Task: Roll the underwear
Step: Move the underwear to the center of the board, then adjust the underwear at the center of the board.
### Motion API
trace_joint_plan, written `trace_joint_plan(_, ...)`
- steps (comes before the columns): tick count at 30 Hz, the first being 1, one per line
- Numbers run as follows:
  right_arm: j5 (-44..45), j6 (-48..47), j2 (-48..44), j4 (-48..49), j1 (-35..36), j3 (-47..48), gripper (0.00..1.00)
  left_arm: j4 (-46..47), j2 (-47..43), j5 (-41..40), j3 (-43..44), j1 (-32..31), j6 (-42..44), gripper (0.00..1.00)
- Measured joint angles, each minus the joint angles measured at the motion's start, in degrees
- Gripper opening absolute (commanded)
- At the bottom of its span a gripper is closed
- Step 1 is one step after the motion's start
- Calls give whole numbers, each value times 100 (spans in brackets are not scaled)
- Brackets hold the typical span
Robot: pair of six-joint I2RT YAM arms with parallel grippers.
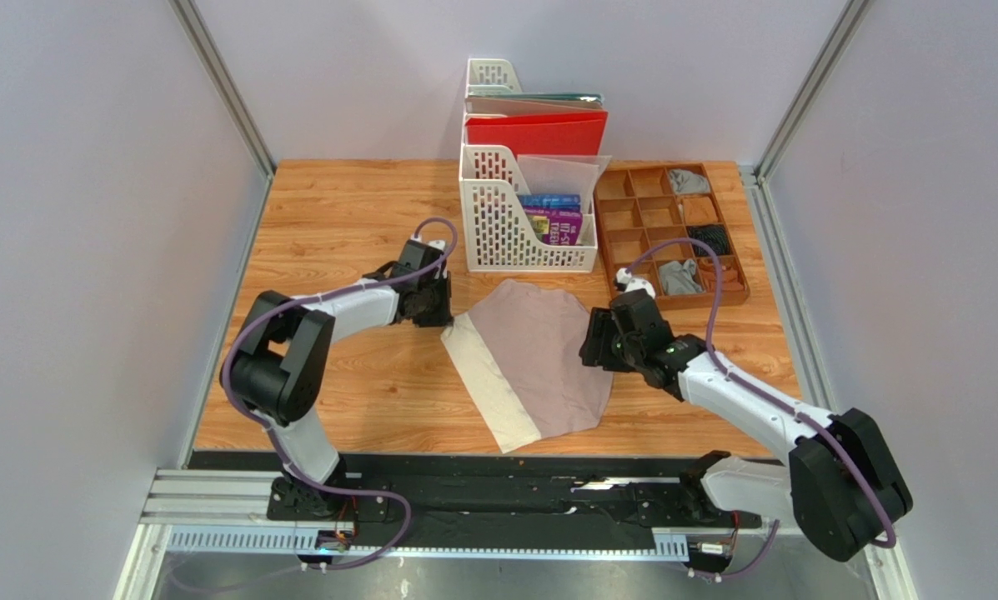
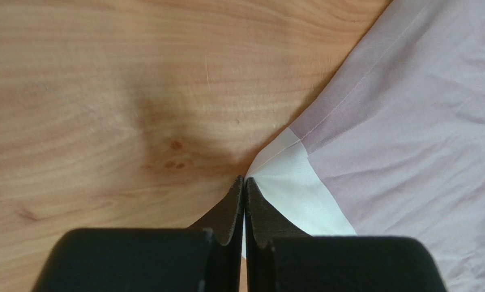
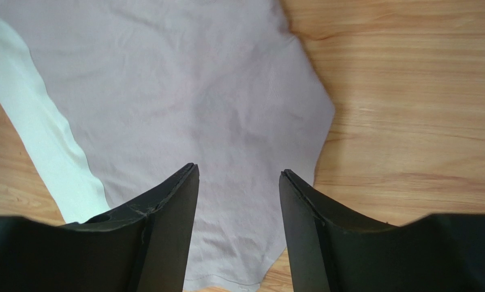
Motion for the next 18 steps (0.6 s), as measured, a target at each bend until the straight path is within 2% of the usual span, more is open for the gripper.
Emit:
trace_joint_plan(4,81,68,50,44,643,0,55,-387,345,-76,557,55,280,0)
trace_joint_plan(9,103,262,50,205,1432,0,54,-785,461,-201,844,55,684,0)
trace_joint_plan(18,94,568,745,485,2411,96,37,-997,463,-225,933,55,1259,0)
